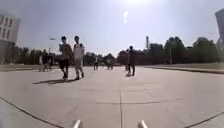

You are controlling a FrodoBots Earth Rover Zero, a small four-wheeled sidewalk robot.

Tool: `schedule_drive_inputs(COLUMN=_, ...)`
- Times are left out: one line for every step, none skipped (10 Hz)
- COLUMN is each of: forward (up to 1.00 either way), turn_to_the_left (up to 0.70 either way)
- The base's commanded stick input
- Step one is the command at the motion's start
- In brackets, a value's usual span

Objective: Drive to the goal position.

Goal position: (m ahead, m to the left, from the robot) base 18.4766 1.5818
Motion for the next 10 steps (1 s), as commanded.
schedule_drive_inputs(forward=0.70, turn_to_the_left=0.00)
schedule_drive_inputs(forward=0.70, turn_to_the_left=0.00)
schedule_drive_inputs(forward=0.70, turn_to_the_left=0.00)
schedule_drive_inputs(forward=0.70, turn_to_the_left=0.00)
schedule_drive_inputs(forward=0.70, turn_to_the_left=0.00)
schedule_drive_inputs(forward=0.70, turn_to_the_left=0.00)
schedule_drive_inputs(forward=0.70, turn_to_the_left=0.00)
schedule_drive_inputs(forward=0.70, turn_to_the_left=0.00)
schedule_drive_inputs(forward=0.70, turn_to_the_left=0.00)
schedule_drive_inputs(forward=0.70, turn_to_the_left=0.00)
